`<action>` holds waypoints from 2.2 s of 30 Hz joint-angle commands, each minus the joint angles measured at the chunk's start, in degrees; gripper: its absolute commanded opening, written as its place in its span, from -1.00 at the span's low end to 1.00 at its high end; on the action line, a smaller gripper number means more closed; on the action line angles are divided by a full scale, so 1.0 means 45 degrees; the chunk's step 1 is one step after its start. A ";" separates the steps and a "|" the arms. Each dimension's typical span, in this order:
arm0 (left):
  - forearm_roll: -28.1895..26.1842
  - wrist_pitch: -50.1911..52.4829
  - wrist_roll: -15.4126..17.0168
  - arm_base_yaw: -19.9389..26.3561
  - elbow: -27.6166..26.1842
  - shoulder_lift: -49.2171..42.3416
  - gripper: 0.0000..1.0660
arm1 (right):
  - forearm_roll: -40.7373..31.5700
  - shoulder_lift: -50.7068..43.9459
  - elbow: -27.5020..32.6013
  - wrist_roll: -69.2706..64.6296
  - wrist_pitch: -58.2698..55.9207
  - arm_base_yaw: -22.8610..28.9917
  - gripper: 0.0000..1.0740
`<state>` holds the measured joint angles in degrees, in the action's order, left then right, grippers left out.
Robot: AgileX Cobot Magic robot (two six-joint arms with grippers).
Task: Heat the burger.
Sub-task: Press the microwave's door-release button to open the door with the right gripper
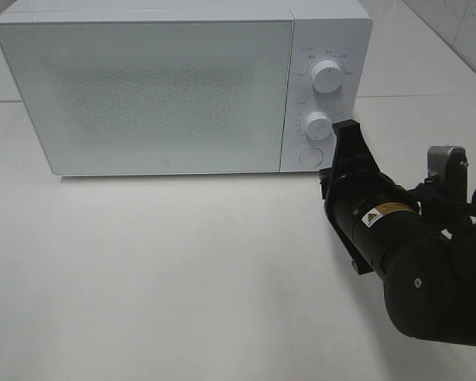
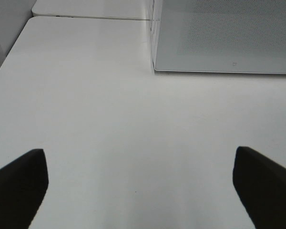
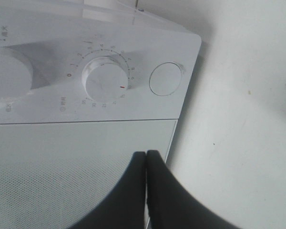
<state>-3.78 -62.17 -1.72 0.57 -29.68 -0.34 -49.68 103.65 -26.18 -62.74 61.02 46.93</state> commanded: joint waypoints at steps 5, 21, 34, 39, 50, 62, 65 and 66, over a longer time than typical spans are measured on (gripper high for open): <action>-0.0025 0.0191 0.0025 -0.0064 0.0013 -0.0216 0.83 | 0.0025 -0.0025 -0.0115 -0.0497 -0.0229 -0.0051 -1.00; -0.0025 0.0191 0.0025 -0.0064 0.0013 -0.0216 0.83 | 0.0942 0.0586 -0.0904 -0.1070 -0.1197 -0.1413 -1.00; -0.0025 0.0191 0.0025 -0.0064 0.0013 -0.0216 0.83 | 0.1273 0.2406 -0.2381 -0.1719 -0.1464 -0.1541 -1.00; -0.0025 0.0191 0.0025 -0.0064 0.0013 -0.0216 0.83 | 0.1184 0.2865 -0.2928 -0.1732 -0.1477 -0.1693 -1.00; -0.0025 0.0191 0.0025 -0.0064 0.0013 -0.0216 0.83 | 0.1159 0.3501 -0.3629 -0.1286 -0.1401 -0.1846 -1.00; -0.0025 0.0191 0.0025 -0.0064 0.0013 -0.0216 0.83 | 0.0955 0.3756 -0.4240 -0.0815 -0.1490 -0.2432 -1.00; -0.0025 0.0191 0.0025 -0.0064 0.0013 -0.0216 0.83 | 0.0929 0.3883 -0.4418 -0.0840 -0.1502 -0.2432 -1.00; -0.0025 0.0191 0.0025 -0.0064 0.0013 -0.0216 0.83 | 0.0879 0.4036 -0.4533 -0.0840 -0.1451 -0.2432 -1.00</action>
<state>-3.78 -62.17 -1.72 0.57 -29.68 -0.34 -45.66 121.30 -45.66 -67.72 54.26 36.27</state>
